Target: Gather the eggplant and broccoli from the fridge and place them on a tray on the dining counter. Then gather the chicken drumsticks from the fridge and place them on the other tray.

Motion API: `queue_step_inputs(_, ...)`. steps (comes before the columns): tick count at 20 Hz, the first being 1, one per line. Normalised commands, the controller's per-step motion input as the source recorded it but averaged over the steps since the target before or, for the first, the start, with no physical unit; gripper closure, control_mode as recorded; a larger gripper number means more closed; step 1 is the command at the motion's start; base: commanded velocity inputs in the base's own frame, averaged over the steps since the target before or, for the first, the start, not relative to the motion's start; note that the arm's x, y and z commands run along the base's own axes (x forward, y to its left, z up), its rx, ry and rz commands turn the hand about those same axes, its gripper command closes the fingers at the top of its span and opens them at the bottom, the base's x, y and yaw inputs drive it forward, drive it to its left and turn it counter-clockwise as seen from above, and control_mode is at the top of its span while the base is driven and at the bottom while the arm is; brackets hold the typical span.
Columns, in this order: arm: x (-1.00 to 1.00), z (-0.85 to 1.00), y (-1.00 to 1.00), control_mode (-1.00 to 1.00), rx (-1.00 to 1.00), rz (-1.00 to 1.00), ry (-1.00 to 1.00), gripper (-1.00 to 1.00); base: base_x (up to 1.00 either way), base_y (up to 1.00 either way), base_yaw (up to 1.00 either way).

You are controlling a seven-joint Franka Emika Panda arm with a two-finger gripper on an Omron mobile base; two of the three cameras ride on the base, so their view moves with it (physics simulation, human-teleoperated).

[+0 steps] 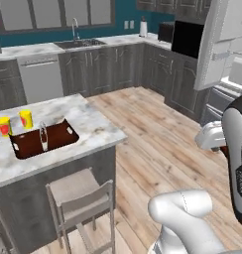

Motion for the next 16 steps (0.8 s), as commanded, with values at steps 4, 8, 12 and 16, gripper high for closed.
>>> queue_step_inputs(4,0.00,0.00,0.00,1.00,0.00,0.00,0.00,1.00,-0.33,1.00,0.13)
queue_step_inputs(8,0.00,0.00,0.00,1.00,0.00,0.00,0.00,1.00,-0.19,1.00,0.11)
queue_step_inputs(12,0.00,0.00,0.00,1.00,0.00,0.00,0.00,1.00,-0.03,1.00,0.10)
queue_step_inputs(16,0.00,0.00,0.00,1.00,0.00,0.00,0.00,1.00,0.18,1.00,0.05)
